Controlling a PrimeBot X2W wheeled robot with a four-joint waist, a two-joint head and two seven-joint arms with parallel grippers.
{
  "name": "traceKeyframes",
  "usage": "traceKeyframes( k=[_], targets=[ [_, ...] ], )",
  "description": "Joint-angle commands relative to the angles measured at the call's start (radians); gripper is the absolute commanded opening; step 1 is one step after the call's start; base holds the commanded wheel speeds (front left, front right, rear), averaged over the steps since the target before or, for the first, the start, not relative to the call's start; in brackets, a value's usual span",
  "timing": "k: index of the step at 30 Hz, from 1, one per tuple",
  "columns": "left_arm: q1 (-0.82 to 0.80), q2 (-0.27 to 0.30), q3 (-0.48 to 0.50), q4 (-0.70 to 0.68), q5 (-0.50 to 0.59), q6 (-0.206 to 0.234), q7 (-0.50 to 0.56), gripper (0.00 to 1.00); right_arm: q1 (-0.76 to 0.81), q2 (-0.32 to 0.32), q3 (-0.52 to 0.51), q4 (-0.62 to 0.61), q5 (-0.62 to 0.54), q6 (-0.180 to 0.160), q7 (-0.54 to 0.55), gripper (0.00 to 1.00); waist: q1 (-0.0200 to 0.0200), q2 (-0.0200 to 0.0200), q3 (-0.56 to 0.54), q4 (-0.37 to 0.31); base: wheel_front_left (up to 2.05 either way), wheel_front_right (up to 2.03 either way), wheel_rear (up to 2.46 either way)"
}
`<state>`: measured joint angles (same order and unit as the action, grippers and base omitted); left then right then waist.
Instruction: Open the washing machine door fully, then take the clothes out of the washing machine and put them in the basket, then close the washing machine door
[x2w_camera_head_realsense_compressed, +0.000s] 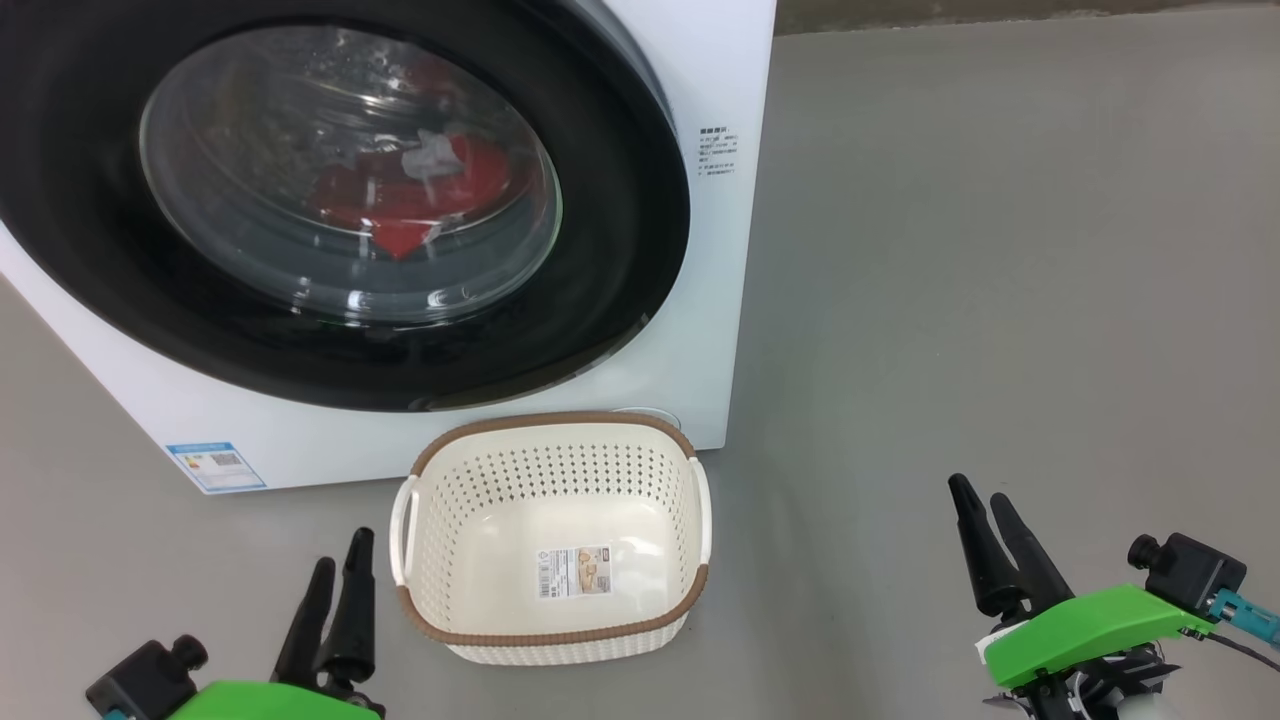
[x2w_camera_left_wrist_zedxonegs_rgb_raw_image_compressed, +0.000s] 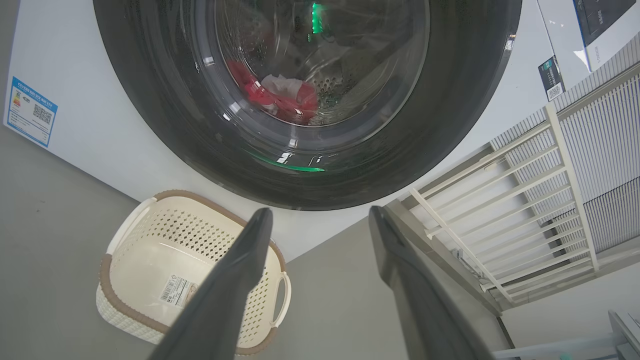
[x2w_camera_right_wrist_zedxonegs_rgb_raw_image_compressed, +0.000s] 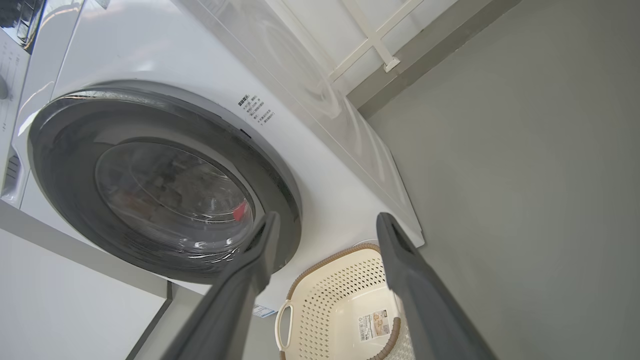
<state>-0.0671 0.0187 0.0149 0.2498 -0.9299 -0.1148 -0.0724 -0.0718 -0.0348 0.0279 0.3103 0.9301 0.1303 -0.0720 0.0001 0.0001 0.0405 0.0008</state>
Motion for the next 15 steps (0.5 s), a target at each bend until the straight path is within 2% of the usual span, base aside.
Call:
traceKeyframes(
  k=[1, 15],
  targets=[
    [-0.046, 0.015, 0.023, -0.023, 0.043, -0.008, -0.014, 1.0, -0.061, -0.01, 0.019, -0.031, -0.042, 0.0, -0.017, 1.0, -0.0001, -0.0001, 0.001, 0.0, 0.0, 0.0, 0.0],
    [-0.064, 0.018, 0.02, -0.027, 0.234, -0.01, -0.062, 1.0, -0.084, -0.01, 0.053, -0.034, -0.226, 0.0, -0.064, 1.0, -0.0001, -0.0001, 0.002, -0.001, 0.0, 0.0, 0.0]
  ],
)
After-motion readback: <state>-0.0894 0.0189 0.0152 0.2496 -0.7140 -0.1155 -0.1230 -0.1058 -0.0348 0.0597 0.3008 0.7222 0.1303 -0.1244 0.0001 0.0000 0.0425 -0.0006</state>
